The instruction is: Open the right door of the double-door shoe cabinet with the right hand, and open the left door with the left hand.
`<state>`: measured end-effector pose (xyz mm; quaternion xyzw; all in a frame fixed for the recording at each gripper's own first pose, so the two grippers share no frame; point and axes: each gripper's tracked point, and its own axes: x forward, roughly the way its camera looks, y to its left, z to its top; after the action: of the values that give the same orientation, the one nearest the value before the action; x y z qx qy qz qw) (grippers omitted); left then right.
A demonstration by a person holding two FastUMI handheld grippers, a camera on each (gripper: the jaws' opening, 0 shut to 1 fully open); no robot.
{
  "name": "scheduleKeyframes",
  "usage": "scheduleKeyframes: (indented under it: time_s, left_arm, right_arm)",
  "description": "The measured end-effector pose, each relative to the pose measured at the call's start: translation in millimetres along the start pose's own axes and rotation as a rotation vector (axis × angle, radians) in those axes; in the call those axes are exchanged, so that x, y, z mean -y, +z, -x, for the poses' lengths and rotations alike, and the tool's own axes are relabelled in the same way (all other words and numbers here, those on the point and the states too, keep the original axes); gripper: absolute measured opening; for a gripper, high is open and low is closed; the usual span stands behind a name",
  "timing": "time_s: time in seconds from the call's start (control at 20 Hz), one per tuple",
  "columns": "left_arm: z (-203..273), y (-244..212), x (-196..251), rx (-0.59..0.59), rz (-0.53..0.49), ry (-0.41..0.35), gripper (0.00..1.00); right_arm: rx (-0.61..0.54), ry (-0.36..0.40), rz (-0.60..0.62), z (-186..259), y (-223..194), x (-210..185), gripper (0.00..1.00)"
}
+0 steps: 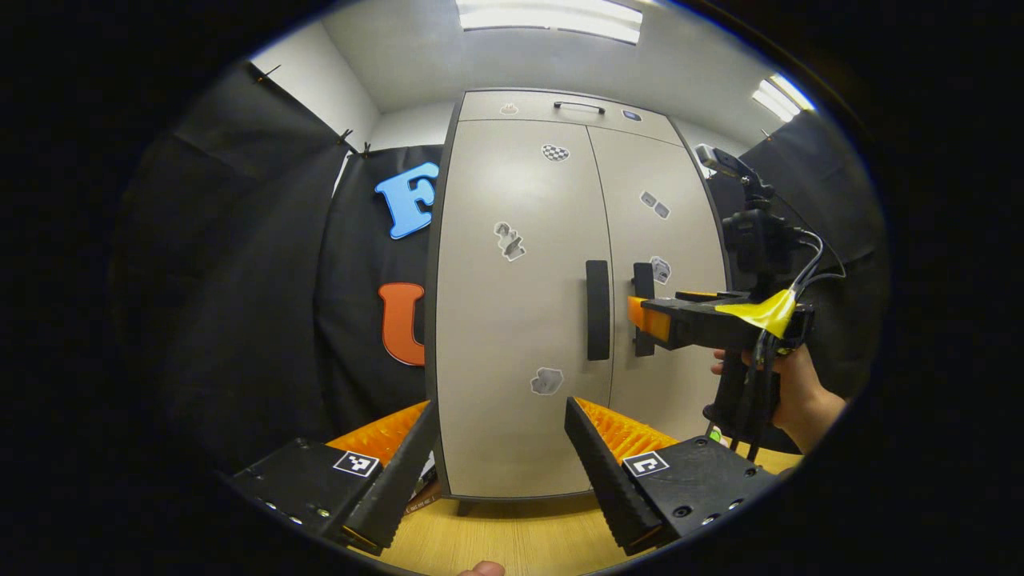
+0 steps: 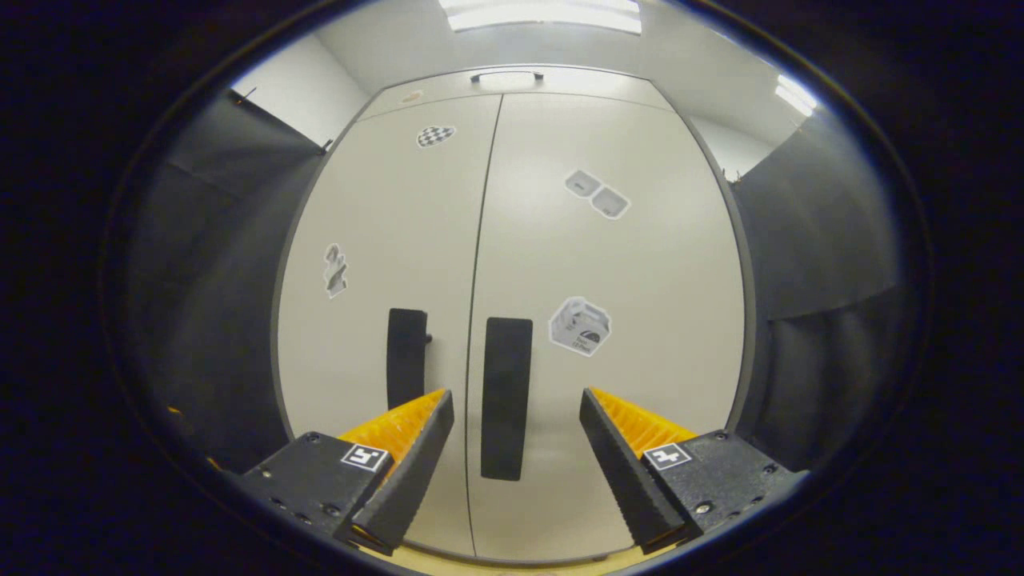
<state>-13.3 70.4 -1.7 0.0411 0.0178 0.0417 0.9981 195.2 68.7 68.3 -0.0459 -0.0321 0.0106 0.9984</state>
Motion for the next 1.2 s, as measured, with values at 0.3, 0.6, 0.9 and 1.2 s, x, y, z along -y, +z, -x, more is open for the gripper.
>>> scheduleKeyframes:
  time_s: [0.3,0.6,0.9,1.2]
  left_arm:
    - [1,-4,-15,-0.015,-0.002,0.023,0.95]
    - [2,-7,-26,-0.032,0.019,0.041,0.95]
    - [7,-7,-25,-0.038,0.028,0.029,0.95]
    - [13,-7,-27,-0.044,0.035,0.026,0.95]
  right_arm:
    - [-0.067,-0.039,-0.085,-23,-18,9,1.00]
    - [-0.070,-0.054,-0.054,-26,-19,3,0.72]
    - [-0.077,-0.051,-0.032,-27,-18,-6,0.37]
    - [-0.089,-0.051,-0.023,-27,-19,-6,0.20]
